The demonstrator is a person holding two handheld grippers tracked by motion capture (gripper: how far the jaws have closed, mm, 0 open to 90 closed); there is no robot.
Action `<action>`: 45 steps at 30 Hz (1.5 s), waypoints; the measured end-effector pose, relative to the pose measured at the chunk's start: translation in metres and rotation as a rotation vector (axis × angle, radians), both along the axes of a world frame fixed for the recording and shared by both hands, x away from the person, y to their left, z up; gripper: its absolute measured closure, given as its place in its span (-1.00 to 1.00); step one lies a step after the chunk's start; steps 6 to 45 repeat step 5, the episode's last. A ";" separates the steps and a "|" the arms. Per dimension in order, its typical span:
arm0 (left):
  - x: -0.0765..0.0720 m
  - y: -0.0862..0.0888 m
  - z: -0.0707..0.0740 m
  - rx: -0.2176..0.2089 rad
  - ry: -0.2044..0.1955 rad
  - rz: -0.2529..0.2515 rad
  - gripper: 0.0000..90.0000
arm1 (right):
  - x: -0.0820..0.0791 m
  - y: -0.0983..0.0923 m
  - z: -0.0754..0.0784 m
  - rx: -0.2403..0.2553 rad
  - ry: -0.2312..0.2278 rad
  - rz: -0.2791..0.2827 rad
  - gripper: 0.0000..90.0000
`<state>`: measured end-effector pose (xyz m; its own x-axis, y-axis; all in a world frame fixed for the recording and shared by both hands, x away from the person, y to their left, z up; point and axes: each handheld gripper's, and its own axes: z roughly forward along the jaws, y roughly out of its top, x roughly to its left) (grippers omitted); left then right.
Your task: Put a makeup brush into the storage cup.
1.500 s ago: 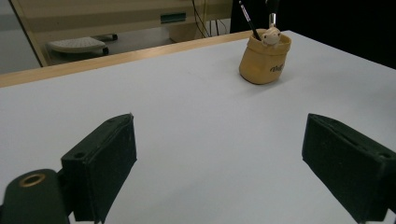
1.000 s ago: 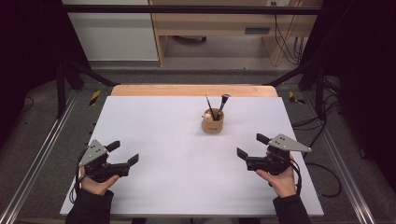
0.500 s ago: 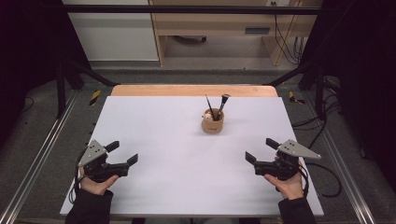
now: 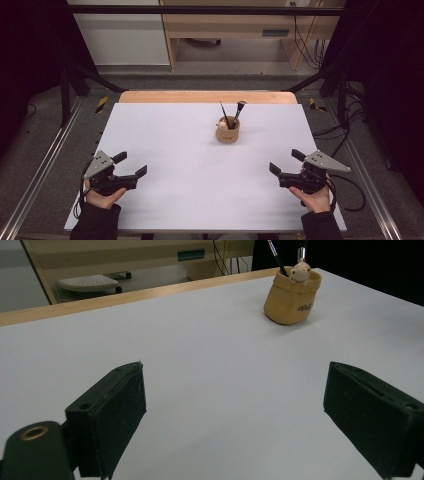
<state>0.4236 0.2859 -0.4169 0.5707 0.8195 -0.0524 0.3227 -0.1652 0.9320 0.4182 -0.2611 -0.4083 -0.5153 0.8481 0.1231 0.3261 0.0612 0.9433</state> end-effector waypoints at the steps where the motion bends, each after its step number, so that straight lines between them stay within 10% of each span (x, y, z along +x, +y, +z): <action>1: 0.000 0.000 0.000 0.000 0.001 0.000 -0.80 | 0.000 -0.001 0.000 0.001 -0.004 -0.003 -0.91; 45: 0.000 0.000 0.000 0.000 0.000 0.000 -0.80 | -0.001 -0.002 0.000 0.004 -0.003 -0.009 -0.91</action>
